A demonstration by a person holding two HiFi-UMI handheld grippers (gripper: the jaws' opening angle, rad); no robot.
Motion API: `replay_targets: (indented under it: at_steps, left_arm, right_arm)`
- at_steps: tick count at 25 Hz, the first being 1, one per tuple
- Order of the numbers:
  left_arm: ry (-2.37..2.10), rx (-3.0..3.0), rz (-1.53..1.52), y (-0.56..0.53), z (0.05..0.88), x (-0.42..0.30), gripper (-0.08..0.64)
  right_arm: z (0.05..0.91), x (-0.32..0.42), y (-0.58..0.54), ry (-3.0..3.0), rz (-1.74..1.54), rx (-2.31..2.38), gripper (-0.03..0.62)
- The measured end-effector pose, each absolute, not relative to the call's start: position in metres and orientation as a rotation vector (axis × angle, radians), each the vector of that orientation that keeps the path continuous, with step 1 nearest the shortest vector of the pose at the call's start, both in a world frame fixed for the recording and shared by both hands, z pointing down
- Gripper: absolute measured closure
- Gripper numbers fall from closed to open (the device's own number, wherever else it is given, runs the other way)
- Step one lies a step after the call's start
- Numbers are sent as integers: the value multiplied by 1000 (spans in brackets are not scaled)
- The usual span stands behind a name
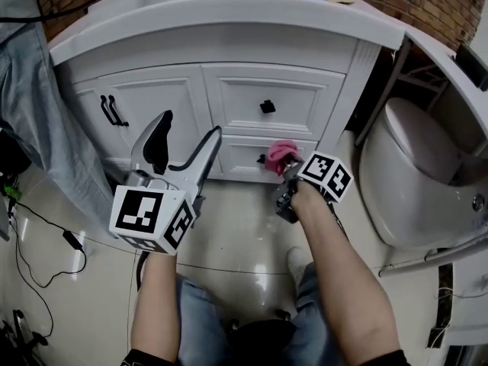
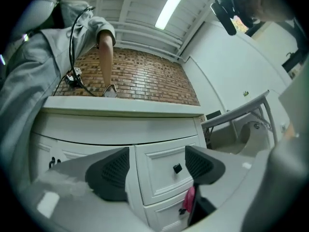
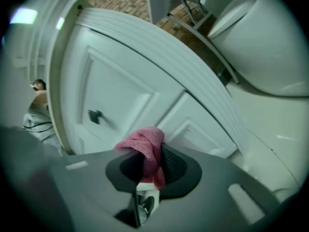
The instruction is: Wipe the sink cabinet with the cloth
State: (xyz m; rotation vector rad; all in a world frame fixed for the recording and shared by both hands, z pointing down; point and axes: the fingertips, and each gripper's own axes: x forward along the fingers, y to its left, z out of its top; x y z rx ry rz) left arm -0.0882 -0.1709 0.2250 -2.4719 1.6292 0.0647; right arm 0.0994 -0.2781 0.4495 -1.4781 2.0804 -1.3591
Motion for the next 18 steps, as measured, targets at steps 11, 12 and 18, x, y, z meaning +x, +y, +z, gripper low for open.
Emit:
replay_targets:
  at_steps: [11, 12, 18]
  left_arm:
    - [1607, -2497, -53, -153, 238, -80, 198]
    - [1601, -2495, -56, -151, 237, -78, 198]
    - [1582, -2505, -74, -151, 241, -64, 202]
  right_arm:
    - [254, 89, -197, 2545, -241, -1721, 537]
    - [245, 92, -191, 2558, -113, -1772, 537]
    - [228, 108, -172, 2590, 257, -1916, 537]
